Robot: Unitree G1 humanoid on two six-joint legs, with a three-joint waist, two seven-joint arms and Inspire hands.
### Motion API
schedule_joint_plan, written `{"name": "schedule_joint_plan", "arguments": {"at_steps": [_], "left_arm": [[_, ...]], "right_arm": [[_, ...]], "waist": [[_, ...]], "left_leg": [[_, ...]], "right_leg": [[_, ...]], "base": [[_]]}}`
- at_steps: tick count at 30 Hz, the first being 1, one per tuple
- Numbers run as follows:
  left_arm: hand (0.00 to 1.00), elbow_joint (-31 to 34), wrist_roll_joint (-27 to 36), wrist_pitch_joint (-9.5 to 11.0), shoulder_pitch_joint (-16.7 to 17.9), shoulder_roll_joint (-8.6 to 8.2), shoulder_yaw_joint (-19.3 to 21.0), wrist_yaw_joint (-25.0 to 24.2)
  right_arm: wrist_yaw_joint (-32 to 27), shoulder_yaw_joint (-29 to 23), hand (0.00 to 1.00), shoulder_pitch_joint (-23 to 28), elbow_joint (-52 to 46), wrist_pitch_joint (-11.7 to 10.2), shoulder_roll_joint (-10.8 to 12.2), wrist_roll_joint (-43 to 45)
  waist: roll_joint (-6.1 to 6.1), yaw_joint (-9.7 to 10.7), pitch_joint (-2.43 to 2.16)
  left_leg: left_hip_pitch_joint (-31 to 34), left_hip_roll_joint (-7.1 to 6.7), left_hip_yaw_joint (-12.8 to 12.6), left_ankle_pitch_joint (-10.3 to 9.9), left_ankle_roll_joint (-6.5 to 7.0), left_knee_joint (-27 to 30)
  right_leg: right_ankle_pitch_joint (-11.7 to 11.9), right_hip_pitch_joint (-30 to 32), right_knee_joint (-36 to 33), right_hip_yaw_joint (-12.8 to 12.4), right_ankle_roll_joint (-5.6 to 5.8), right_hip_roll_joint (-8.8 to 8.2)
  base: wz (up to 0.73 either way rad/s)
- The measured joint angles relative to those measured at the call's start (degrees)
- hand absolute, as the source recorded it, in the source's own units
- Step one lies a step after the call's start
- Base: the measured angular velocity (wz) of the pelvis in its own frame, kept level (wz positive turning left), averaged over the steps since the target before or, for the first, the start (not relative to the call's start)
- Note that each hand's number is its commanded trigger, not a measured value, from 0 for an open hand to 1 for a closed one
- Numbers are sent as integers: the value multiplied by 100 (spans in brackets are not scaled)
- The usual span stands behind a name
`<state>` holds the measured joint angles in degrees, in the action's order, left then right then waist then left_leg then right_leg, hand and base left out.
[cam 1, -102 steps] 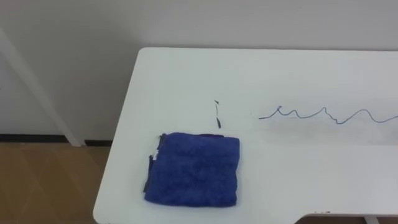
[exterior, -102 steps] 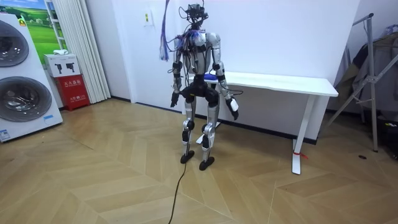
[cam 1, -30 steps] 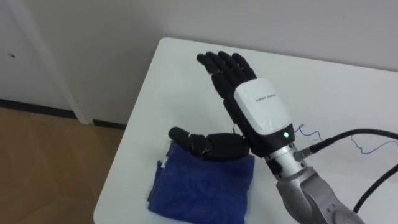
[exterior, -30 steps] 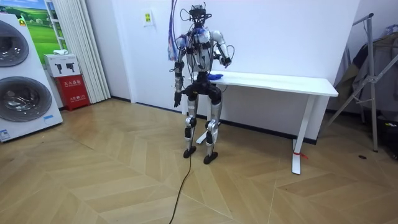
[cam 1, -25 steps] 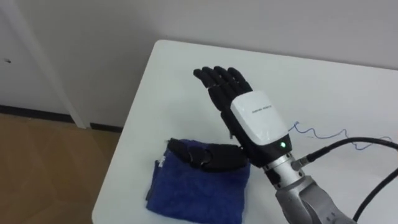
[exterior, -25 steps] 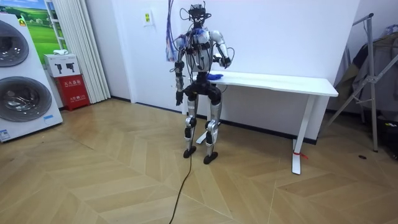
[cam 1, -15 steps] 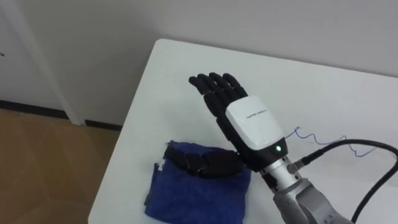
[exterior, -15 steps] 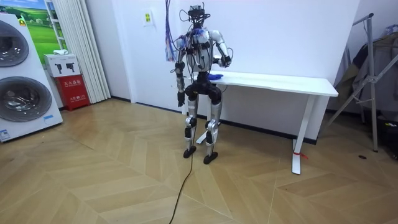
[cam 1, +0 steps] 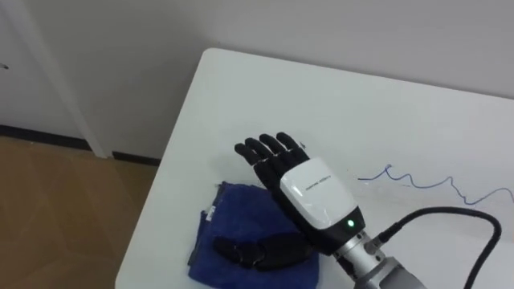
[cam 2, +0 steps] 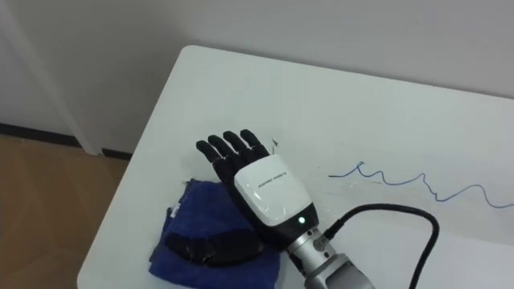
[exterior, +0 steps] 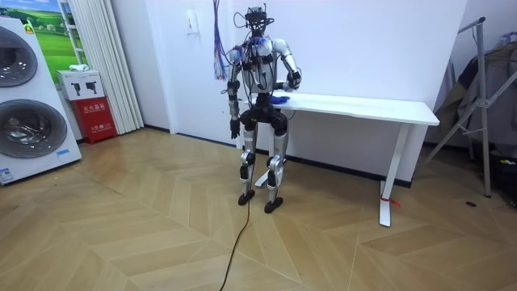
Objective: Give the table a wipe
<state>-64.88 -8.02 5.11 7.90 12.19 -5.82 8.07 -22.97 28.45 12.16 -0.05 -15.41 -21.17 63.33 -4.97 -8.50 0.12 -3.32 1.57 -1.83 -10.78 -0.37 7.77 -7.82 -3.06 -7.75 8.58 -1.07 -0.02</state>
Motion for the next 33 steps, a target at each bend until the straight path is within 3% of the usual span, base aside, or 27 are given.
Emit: {"name": "schedule_joint_plan", "arguments": {"at_steps": [21, 33], "left_arm": [[0, -207, 74, -2, -60, -1, -17, 47], [0, -210, 113, 0, -125, -1, -324, 144]], "right_arm": [[-204, 98, 0, 53, 159, -4, -1, -3], [-118, 461, 0, 66, 385, -30, 4, -30]], "waist": [[3, 11, 0], [10, 14, 5]], "left_leg": [[10, -4, 17, 0, 0, 4], [49, -7, 70, 0, 0, 4]], "right_leg": [[0, 0, 2, 15, 0, -3], [0, 8, 5, 115, 1, -14]], "base": [[0], [1]]}}
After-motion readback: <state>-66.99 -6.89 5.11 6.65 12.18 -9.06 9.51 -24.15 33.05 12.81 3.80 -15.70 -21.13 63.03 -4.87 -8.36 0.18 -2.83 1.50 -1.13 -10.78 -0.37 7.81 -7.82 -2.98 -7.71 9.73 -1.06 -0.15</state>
